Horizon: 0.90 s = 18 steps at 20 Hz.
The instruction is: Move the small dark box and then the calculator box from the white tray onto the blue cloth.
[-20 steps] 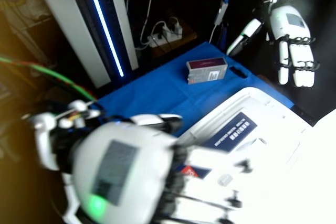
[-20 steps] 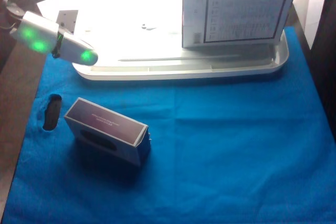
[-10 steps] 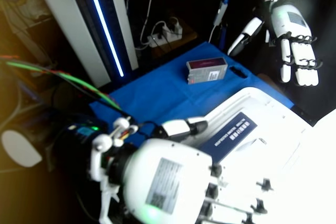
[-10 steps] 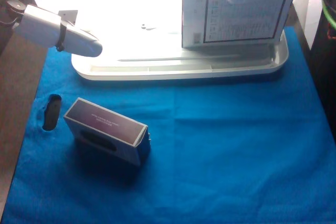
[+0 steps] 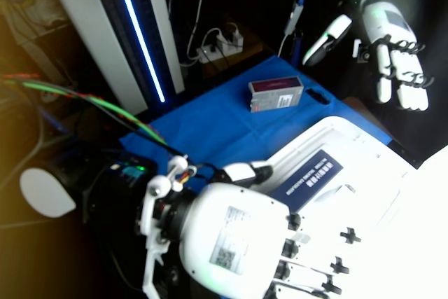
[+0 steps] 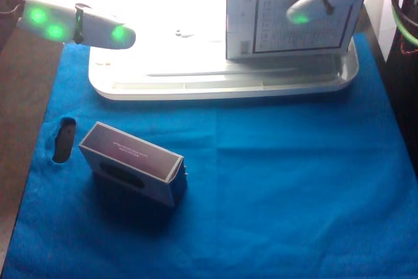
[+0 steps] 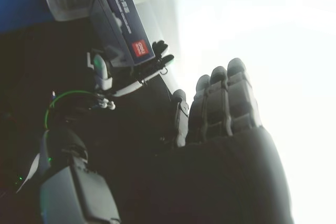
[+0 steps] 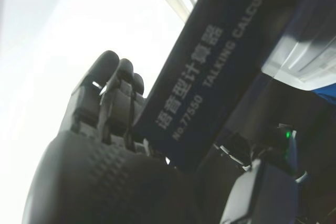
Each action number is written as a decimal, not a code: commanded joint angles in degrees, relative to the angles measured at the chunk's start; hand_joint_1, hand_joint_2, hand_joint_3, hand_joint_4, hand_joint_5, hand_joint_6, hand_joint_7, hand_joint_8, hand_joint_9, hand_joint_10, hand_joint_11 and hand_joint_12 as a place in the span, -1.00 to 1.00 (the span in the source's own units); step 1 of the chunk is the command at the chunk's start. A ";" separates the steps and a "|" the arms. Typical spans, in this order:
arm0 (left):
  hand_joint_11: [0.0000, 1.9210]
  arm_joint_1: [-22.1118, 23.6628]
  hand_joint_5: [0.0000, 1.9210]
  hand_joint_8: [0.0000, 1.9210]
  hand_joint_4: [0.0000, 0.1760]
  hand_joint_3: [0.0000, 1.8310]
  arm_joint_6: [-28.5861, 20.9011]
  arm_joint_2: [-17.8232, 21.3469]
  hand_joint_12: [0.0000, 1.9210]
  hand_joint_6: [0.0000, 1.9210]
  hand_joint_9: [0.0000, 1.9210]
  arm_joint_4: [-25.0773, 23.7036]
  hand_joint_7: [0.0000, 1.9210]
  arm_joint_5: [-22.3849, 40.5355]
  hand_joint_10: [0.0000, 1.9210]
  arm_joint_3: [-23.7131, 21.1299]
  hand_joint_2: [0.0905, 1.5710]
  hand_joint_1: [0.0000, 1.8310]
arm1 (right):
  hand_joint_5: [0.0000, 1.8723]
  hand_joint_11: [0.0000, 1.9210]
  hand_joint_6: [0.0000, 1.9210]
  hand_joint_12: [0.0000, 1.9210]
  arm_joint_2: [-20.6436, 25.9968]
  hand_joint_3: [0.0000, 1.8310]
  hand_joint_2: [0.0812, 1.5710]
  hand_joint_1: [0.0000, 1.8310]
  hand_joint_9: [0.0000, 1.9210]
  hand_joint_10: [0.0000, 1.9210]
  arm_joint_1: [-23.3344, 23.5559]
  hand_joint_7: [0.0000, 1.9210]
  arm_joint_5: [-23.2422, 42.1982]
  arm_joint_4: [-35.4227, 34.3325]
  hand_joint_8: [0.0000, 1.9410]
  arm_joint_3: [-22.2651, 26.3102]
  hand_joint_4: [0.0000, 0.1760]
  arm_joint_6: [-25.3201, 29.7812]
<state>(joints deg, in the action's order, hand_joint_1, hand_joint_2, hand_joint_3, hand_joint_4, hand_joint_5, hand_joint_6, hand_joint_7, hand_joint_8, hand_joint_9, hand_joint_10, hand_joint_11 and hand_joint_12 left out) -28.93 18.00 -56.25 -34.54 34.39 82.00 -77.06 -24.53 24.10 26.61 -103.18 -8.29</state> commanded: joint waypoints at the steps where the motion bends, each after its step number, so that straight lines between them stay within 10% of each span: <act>1: -1.00 0.65 -1.00 -1.00 1.00 -1.00 0.23 0.18 -1.00 -1.00 -1.00 2.47 -1.00 5.95 -1.00 -0.21 -0.11 -0.66 | -0.58 -0.85 -0.99 0.29 0.03 -1.00 -0.06 0.30 -0.28 -0.96 0.78 -0.19 5.25 -1.74 -0.97 -0.33 -0.87 0.32; 2: -0.99 0.65 -1.00 -1.00 1.00 -1.00 0.23 0.20 -1.00 -1.00 -1.00 2.47 -1.00 6.02 -1.00 -0.30 -0.10 -0.67 | -0.33 -0.37 -0.97 0.38 0.03 -0.99 0.01 0.37 0.11 -0.85 0.78 0.09 5.22 -1.74 -0.94 -0.33 -1.00 0.32; 3: -0.99 0.62 -1.00 -1.00 1.00 -1.00 0.23 0.20 -0.99 -1.00 -1.00 2.47 -1.00 6.00 -1.00 -0.36 -0.09 -0.70 | -0.12 -0.06 -0.96 0.23 0.05 -0.99 0.07 0.38 0.23 -0.86 0.78 -0.22 5.00 -1.68 -0.99 -0.32 -1.00 0.32; 4: -0.98 0.55 -1.00 -1.00 1.00 -1.00 0.23 0.19 -0.99 -1.00 -1.00 2.47 -1.00 5.91 -1.00 -0.38 -0.09 -0.70 | 0.26 0.23 -0.71 0.11 0.09 -0.99 0.21 0.39 0.48 -0.84 0.75 0.20 4.85 -1.55 -0.46 -0.31 -1.00 0.32; 5: -1.00 0.50 -1.00 -1.00 1.00 -1.00 0.21 0.23 -1.00 -1.00 -1.00 2.55 -1.00 5.68 -1.00 -0.40 -0.09 -0.69 | 0.32 0.33 -0.65 0.01 0.21 -1.00 0.23 0.41 0.58 -0.87 0.64 0.33 4.64 -1.51 -0.40 -0.29 -1.00 0.32; 7: -1.00 0.48 -1.00 -1.00 1.00 -0.99 0.21 0.28 -1.00 -1.00 -1.00 2.70 -1.00 5.52 -1.00 -0.36 -0.07 -0.66 | 0.27 0.34 -0.40 0.13 0.48 -1.00 0.27 0.33 0.66 -0.88 0.55 0.47 4.25 -1.51 -0.79 -0.24 -1.00 0.32; 9: -1.00 0.43 -1.00 -1.00 1.00 -0.99 0.20 0.34 -1.00 -1.00 -1.00 2.71 -1.00 5.47 -1.00 -0.42 -0.06 -0.67 | 0.35 0.27 -0.72 0.25 0.90 -1.00 0.23 0.42 0.66 -0.88 0.55 0.41 4.22 -1.52 -0.45 0.18 -1.00 0.32; 11: -1.00 0.27 -1.00 -1.00 1.00 -1.00 0.21 0.36 -1.00 -1.00 -1.00 2.70 -1.00 5.18 -1.00 -0.47 -0.08 -0.66 | 0.23 0.23 -0.35 0.33 1.26 -1.00 0.30 0.32 0.64 -0.82 0.57 0.39 4.23 -0.58 -0.62 1.32 -1.00 0.78; 14: -1.00 -0.02 -1.00 -1.00 1.00 -1.00 0.22 0.39 -1.00 -1.00 -1.00 2.60 -1.00 3.92 -1.00 -0.48 -0.07 -0.65 | 0.08 0.14 -0.05 0.53 4.36 -1.00 0.38 0.27 0.36 -0.09 0.75 0.51 4.42 0.31 -0.92 4.16 -1.00 1.12; 18: -1.00 -0.14 -1.00 -1.00 1.00 -1.00 0.23 0.39 -1.00 -1.00 -1.00 2.42 -1.00 3.45 -1.00 -0.70 -0.07 -0.61 | -0.02 0.05 0.11 0.71 6.82 -1.00 0.44 0.24 0.19 0.34 0.81 0.53 10.09 0.52 -0.93 5.85 -1.00 6.32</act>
<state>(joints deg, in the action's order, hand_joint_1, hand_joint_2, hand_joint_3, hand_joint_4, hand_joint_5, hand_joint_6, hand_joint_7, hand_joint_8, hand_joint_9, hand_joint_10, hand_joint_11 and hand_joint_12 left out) -29.65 18.04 -56.16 -34.87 32.67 81.41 -69.87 -24.53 27.31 29.06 -97.21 -2.09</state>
